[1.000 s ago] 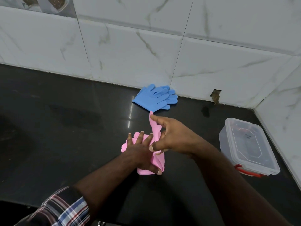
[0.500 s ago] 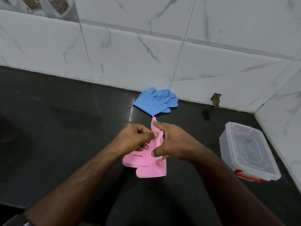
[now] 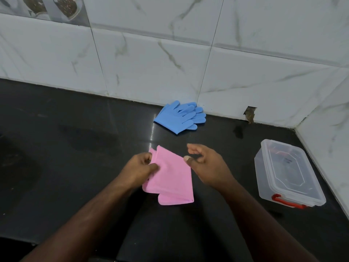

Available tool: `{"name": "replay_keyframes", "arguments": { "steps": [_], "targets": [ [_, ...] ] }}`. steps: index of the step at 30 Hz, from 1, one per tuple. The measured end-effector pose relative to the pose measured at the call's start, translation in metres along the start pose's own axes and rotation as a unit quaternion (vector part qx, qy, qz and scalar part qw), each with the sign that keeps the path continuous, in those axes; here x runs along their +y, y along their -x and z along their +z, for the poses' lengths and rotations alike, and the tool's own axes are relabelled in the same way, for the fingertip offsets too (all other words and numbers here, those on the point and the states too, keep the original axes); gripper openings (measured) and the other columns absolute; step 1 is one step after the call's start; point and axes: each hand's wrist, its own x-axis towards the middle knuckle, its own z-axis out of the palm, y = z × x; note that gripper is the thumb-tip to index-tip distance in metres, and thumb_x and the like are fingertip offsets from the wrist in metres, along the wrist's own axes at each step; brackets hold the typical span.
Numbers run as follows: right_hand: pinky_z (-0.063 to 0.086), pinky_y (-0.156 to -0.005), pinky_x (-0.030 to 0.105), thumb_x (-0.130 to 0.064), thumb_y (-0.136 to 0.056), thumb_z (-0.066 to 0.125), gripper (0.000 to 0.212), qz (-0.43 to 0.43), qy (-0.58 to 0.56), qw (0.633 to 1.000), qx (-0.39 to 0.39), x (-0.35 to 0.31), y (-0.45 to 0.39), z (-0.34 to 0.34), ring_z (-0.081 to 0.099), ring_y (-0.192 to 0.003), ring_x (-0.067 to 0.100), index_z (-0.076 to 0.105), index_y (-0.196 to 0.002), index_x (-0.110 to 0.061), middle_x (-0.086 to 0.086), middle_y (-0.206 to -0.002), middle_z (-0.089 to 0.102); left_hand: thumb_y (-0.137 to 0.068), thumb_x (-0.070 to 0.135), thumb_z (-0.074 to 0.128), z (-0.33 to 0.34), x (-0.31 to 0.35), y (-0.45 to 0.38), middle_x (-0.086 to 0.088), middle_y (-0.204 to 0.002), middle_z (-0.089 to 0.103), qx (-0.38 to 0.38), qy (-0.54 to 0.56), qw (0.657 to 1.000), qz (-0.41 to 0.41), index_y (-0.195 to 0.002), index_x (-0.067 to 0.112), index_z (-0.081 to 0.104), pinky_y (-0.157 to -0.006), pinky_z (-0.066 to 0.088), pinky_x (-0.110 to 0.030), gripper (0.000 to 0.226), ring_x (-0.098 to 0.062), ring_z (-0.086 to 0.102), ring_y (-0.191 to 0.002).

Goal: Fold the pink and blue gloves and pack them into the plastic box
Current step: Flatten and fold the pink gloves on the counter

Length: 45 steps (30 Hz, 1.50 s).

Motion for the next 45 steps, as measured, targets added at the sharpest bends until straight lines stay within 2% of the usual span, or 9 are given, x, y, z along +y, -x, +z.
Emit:
{"name": "replay_keyframes", "arguments": {
  "steps": [9, 16, 23, 26, 29, 33, 37, 40, 45],
  "targets": [
    [0.01, -0.122, 0.035, -0.044, -0.104, 0.032, 0.056, -0.027, 0.202, 0.978, -0.039, 0.055, 0.014, 0.072, 0.001, -0.152, 0.015, 0.02, -0.155, -0.026, -0.004, -0.166, 0.002, -0.089, 0.009, 0.058, 0.003, -0.039, -0.005, -0.009, -0.09, 0.075, 0.055, 0.006, 0.998, -0.043, -0.09, 0.007, 0.067, -0.083, 0.056, -0.05, 0.009, -0.032, 0.071, -0.088],
    [0.001, -0.123, 0.044, -0.048, -0.103, 0.022, 0.064, -0.017, 0.256, 0.966, -0.035, 0.051, 0.016, 0.097, -0.011, -0.152, 0.023, 0.006, -0.157, -0.019, 0.006, -0.165, -0.014, -0.093, 0.028, 0.066, 0.013, -0.048, -0.011, 0.005, -0.099, 0.07, 0.075, -0.016, 0.997, -0.024, -0.103, 0.02, 0.064, -0.075, 0.053, -0.033, 0.013, -0.017, 0.067, -0.091],
    [-0.002, -0.122, 0.05, -0.059, -0.095, 0.011, 0.071, -0.024, 0.272, 0.96, -0.058, 0.048, 0.015, 0.103, -0.017, -0.151, 0.023, 0.002, -0.157, -0.025, 0.003, -0.165, -0.015, -0.094, 0.029, 0.065, 0.011, -0.05, -0.013, -0.001, -0.104, 0.071, 0.084, -0.07, 0.994, -0.014, -0.11, 0.016, 0.067, -0.085, 0.055, -0.04, 0.021, -0.023, 0.067, -0.095],
    [0.005, -0.124, 0.041, -0.046, -0.103, 0.032, 0.059, -0.026, 0.111, 0.993, -0.02, 0.051, 0.012, 0.084, -0.001, -0.152, 0.014, 0.019, -0.156, -0.026, -0.003, -0.166, 0.004, -0.093, 0.028, 0.064, 0.007, -0.023, -0.008, 0.002, -0.092, 0.072, 0.099, -0.08, 0.991, 0.028, -0.097, 0.019, 0.069, -0.081, 0.056, -0.04, 0.011, -0.021, 0.068, -0.087],
    [0.031, -0.117, 0.037, -0.034, -0.099, 0.05, 0.038, 0.053, -0.195, 0.978, 0.049, 0.048, 0.01, 0.057, 0.046, -0.135, 0.011, 0.057, -0.136, -0.027, -0.004, -0.147, 0.051, -0.095, 0.028, 0.063, 0.025, 0.032, 0.002, -0.001, -0.088, 0.071, 0.033, -0.043, 0.993, 0.109, -0.094, 0.013, 0.069, -0.07, 0.049, -0.032, 0.017, -0.021, 0.066, -0.081],
    [0.052, -0.092, 0.05, -0.027, -0.099, 0.051, 0.022, 0.246, -0.493, 0.826, 0.116, 0.076, 0.012, 0.01, 0.065, -0.095, 0.031, 0.068, -0.101, -0.013, 0.015, -0.103, 0.071, -0.1, 0.044, 0.054, 0.051, 0.076, 0.014, 0.008, -0.102, 0.075, -0.183, 0.023, 0.976, 0.117, -0.119, 0.025, 0.067, -0.075, 0.051, -0.022, 0.03, -0.011, 0.071, -0.091],
    [0.039, -0.102, 0.067, -0.059, -0.097, 0.039, 0.056, 0.273, -0.669, 0.69, 0.04, 0.126, 0.025, -0.016, 0.059, -0.12, 0.038, 0.062, -0.127, -0.017, 0.014, -0.126, 0.067, -0.097, 0.035, 0.06, 0.019, 0.033, -0.015, 0.012, -0.107, 0.068, 0.008, -0.217, 0.968, 0.122, -0.118, 0.023, 0.068, -0.084, 0.047, -0.027, 0.025, -0.012, 0.065, -0.101],
    [0.037, -0.102, 0.07, -0.06, -0.097, 0.039, 0.057, 0.274, -0.654, 0.705, 0.023, 0.137, 0.031, -0.022, 0.059, -0.121, 0.041, 0.058, -0.131, -0.018, 0.017, -0.128, 0.065, -0.095, 0.035, 0.06, -0.003, -0.01, -0.027, -0.003, -0.108, 0.071, 0.003, -0.373, 0.927, 0.018, -0.111, 0.015, 0.068, -0.083, 0.051, -0.032, 0.027, -0.022, 0.065, -0.098],
    [0.047, -0.093, 0.068, -0.034, -0.093, 0.062, 0.035, 0.298, -0.57, 0.765, 0.034, 0.13, 0.025, -0.024, 0.062, -0.114, 0.04, 0.059, -0.123, -0.015, 0.018, -0.118, 0.07, -0.092, 0.029, 0.069, 0.001, -0.033, -0.027, -0.003, -0.096, 0.065, -0.021, -0.177, 0.982, -0.068, -0.104, 0.021, 0.058, -0.068, 0.063, -0.04, 0.018, -0.023, 0.07, -0.081]
  ]
}}
